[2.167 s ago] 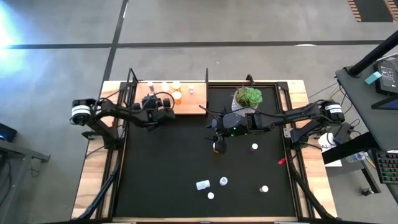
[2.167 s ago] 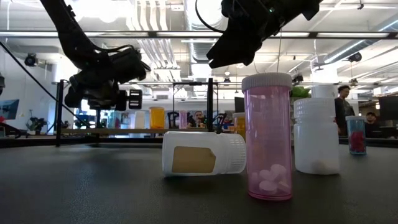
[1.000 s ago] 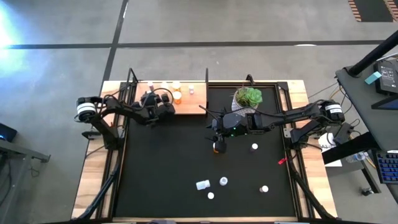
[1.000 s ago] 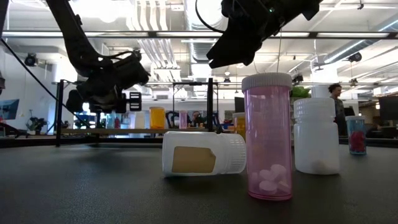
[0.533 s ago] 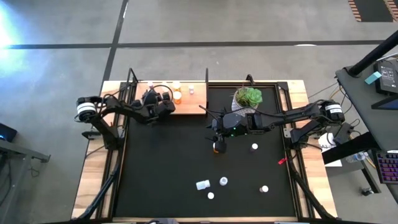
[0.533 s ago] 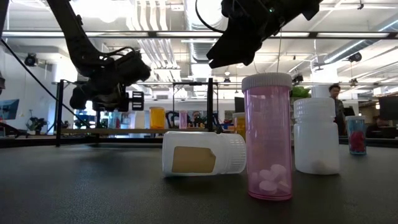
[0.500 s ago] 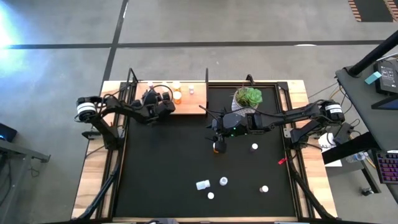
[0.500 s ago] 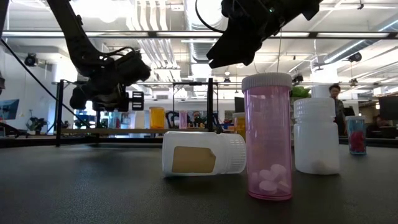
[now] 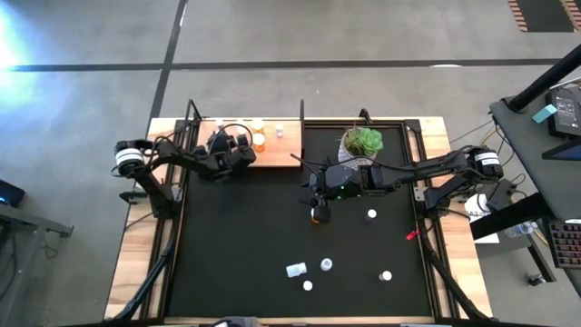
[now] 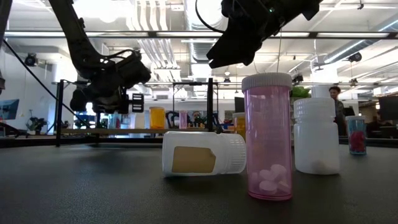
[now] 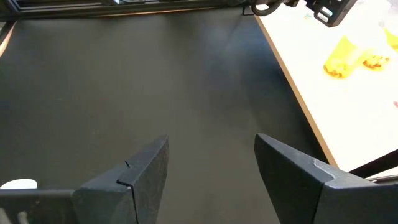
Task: Pick and place medicine bottles onto shelf by color
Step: Put the left blue pill bottle on the shelf aligned with the other blue pill bottle, then put the bottom left white pill bottle on the shelf aligned with the other white pill bottle
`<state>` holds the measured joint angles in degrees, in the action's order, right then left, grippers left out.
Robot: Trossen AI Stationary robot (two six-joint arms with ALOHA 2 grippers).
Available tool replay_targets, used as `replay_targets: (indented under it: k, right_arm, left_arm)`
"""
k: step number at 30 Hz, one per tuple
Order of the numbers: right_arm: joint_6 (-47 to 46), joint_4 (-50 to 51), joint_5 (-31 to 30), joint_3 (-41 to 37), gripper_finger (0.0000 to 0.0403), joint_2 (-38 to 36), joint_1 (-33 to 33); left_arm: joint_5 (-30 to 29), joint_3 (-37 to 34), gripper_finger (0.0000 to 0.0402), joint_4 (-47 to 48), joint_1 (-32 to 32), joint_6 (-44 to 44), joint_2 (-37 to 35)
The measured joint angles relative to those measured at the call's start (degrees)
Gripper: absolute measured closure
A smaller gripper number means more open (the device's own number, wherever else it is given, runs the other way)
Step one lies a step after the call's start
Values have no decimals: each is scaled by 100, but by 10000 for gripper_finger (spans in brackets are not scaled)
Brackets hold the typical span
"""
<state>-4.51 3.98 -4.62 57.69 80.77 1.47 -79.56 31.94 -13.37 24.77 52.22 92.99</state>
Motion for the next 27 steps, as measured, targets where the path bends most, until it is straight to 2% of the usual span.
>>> replay_targets:
  k: [8,16,27]
  right_arm:
    - [2,-2,1,0,174,0,1]
    - [0,-2,2,0,174,0,1]
    - [0,1,0,0,174,0,1]
  left_arm:
    - [3,0,291,0,1,10,0]
    - [57,0,236,-19,15,10,2]
    - [45,0,219,-76,-25,-11,-42]
